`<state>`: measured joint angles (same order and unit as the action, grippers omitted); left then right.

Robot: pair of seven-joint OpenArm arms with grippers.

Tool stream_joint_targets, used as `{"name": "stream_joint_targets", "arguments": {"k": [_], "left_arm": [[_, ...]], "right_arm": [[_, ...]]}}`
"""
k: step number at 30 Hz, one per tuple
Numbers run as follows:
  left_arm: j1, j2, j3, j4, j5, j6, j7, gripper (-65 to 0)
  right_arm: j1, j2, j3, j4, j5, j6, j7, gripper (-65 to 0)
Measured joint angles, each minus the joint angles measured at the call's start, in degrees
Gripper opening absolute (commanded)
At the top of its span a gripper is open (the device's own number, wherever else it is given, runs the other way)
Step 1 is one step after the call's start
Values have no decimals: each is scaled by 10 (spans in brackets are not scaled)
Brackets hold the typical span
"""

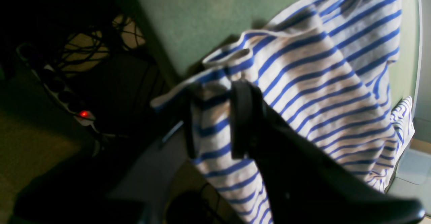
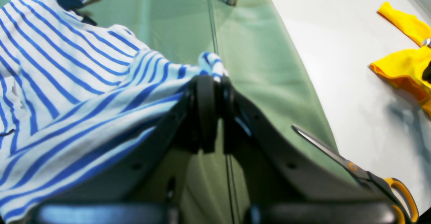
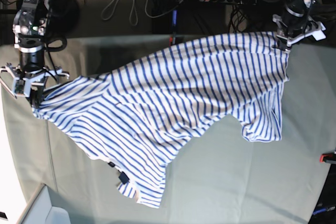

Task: Layout the t-shirt on the table in an organized manner, then fold the t-shirt properly
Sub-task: 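Lift the shirt with both grippers and shake it out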

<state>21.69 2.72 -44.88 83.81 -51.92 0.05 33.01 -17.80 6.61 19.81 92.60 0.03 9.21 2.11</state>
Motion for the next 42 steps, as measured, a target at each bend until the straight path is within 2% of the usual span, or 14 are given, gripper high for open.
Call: {"name": "stream_joint_targets", "arguments": {"k": [7,9,11,14,15,19,25,29,31,36,42], "left_arm": [[-5,0,7,0,0,1,-1,-498],[-4,0,17,0,0,2,0,-448],[-5,0,22,0,0,2,-1,-366],[-5,0,25,1,-5,-2,0,-251],[-5,-2,31,1,-5,-2,-3,-237],[-7,-2,38,2,-3,-2,-8,-285],[-17,-2,40,-18,-2,-2,-3,-485],[-17,-2,38,-27,-4,-2,-7,-569],[-15,-2,38,-21,-3,-2,-2,-650],[-2,0,39,24,-2,1,0,-649],[41,10,37,159,-4,2,2,-648]], "right_arm": [[0,0,0,0,0,2,0,-650],[1,0,0,0,0,18,-1,-650],[2,0,0,0,0,43,0,-650],[2,0,0,0,0,45,-2,-650],[1,0,0,0,0,45,-1,-650],[3,0,0,0,0,46,-2,-650],[13,0,1,0,0,47,-4,-650],[16,0,3,0,0,47,-4,-650],[16,0,3,0,0,47,-4,-650],[16,0,3,0,0,47,-5,-650],[16,0,3,0,0,47,-5,-650]]}}
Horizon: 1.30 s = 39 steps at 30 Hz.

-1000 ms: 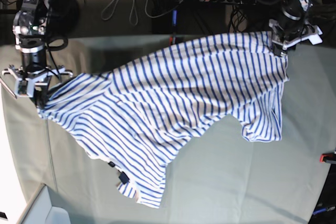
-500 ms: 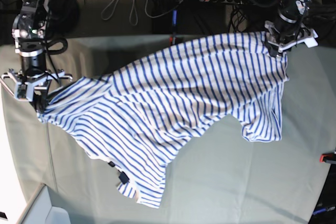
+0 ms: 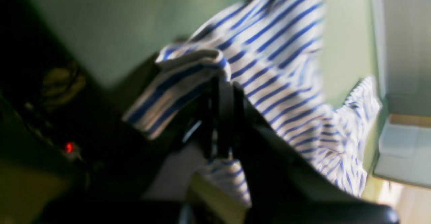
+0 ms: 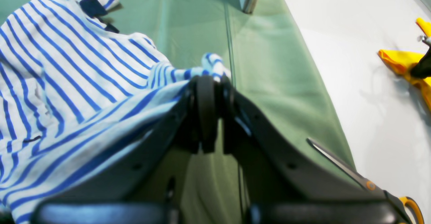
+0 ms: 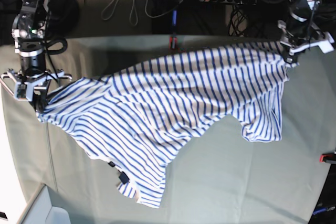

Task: Layout the t-shirt on the table in an organized manner, then fold the t-shirt properly
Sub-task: 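Lift the shirt with both grippers and shake it out, then swing the held shirt up and lay it flat onto the table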

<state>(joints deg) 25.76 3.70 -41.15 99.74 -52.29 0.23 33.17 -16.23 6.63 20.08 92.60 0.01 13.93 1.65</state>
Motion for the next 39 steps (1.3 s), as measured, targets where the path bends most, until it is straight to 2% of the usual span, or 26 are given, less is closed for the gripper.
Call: {"name": "stream_joint_targets", "arguments": {"k": [3,7,12,15,21,24,28,33,39], "left_arm": [[17,11,0,57,-2,-2,6,-648],[30,7,0,120,-1,0,0,-648],[20,2,-1,137,-2,-2,-1,-648],[-9,-26,0,136,-2,-2,9,-648],[-118,-93,18,133,6,5,16,-648],[-205,-130,41,123,2,3,50,-648],[-308,-154,61,75,1,-1,71,-648],[-409,-210,122,-27,9,7,72,-648],[-523,-248,170,-70,8,6,71,-648]], "right_arm": [[0,0,-1,0,0,0,0,-650],[3,0,-1,-3,0,0,0,-650],[11,0,1,-3,0,0,1,-650],[10,1,1,-3,0,1,0,-650],[63,3,-2,-3,0,4,-1,-650],[103,2,-2,-4,-3,25,-5,-650],[183,0,-3,-4,-5,45,-66,-650],[288,5,-28,-4,-7,47,-130,-650],[369,4,-40,-3,-7,49,-144,-650]]}}
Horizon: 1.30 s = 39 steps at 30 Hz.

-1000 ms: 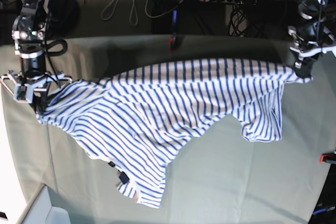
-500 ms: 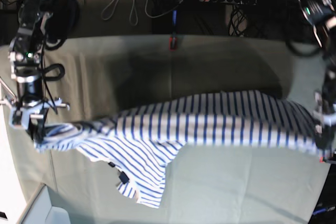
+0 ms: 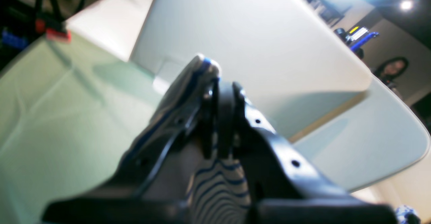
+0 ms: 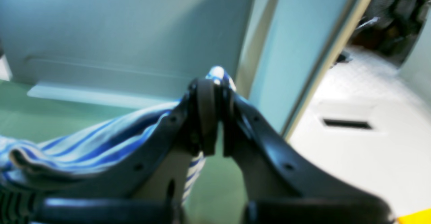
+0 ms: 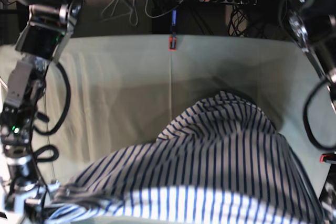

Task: Layout the t-shirt on the table in an organized manner, then fold the t-shirt properly
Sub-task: 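Swing the held shirt up and lay it flat onto the table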

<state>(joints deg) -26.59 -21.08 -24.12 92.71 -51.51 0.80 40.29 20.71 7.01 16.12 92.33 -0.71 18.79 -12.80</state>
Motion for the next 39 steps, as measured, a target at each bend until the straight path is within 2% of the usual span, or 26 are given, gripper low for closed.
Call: {"name": "stream_joint_targets", "arguments": {"k": [7,9,15,19,25,29,34,39], "left_arm": [[-143,-50,96,-36,-9,-5,-3,-648],[-169,-60,117,-38,-8,-5,0,-648],[-219,-75,130,-4,-12,-6,4,-648],[-258,-87,123,21,-10,-5,1,-648],[-254,-114,114,97,-14,-8,2,-648],[-216,-119,86,144,-15,-8,6,-648],[-163,-131,39,154,-16,-10,4,-648],[-115,-127,-11,147,-37,-10,11,-648]], "right_arm": [[92,15,5,4,1,0,6,-650],[108,30,3,11,1,1,2,-650],[147,55,4,83,3,1,12,-650],[170,54,4,120,1,1,6,-650],[195,57,6,156,5,0,9,-650],[216,85,26,160,5,1,7,-650],[235,114,37,162,7,1,13,-650],[234,112,32,163,8,1,14,-650]]}}
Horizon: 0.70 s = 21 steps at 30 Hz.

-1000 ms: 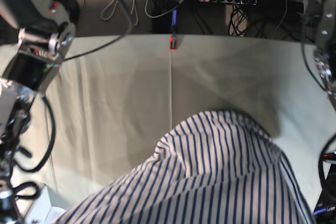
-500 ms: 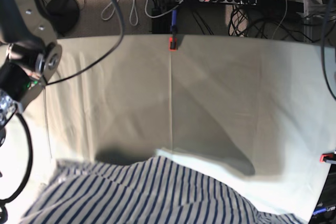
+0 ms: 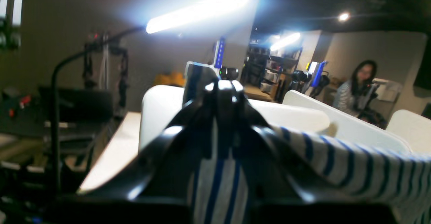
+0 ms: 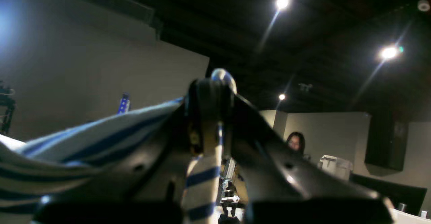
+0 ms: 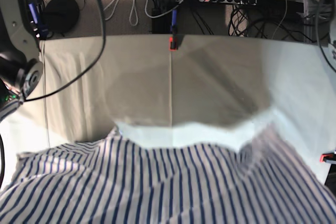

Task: Layout the t-shirt on the table in an organized manner, then fold the t-shirt properly
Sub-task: 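Swing the held shirt up and lay it flat onto the table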

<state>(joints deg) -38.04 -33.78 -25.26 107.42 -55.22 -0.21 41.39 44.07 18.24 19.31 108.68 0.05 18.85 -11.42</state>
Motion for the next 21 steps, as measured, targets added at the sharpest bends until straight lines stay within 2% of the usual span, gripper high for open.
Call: {"name": "stream_joint_targets", "arguments": {"k": [6,10,13,16,20,21], "left_arm": [[30,3,-16,-2,-4,0,-2,-648],[24,16,-17,-56,-10,-2,-12,-648],[26,33,-15,-116,-10,-2,-5,-648],[26,52,-12,-172,-9,-3,-7,-648],[10,70,39,-260,-4,0,-28,-648],[9,72,52,-277,-6,-1,-47,-648]], "right_arm": [[-27,-4,-2,-7,1,0,-3,-650],[-33,-21,-7,-43,3,0,4,-650],[-53,-23,-10,-88,3,0,3,-650],[-52,-41,-10,-151,5,0,6,-650],[-35,-43,-19,-262,-2,0,-9,-650],[-27,-42,-27,-288,-2,1,-9,-650]]}}
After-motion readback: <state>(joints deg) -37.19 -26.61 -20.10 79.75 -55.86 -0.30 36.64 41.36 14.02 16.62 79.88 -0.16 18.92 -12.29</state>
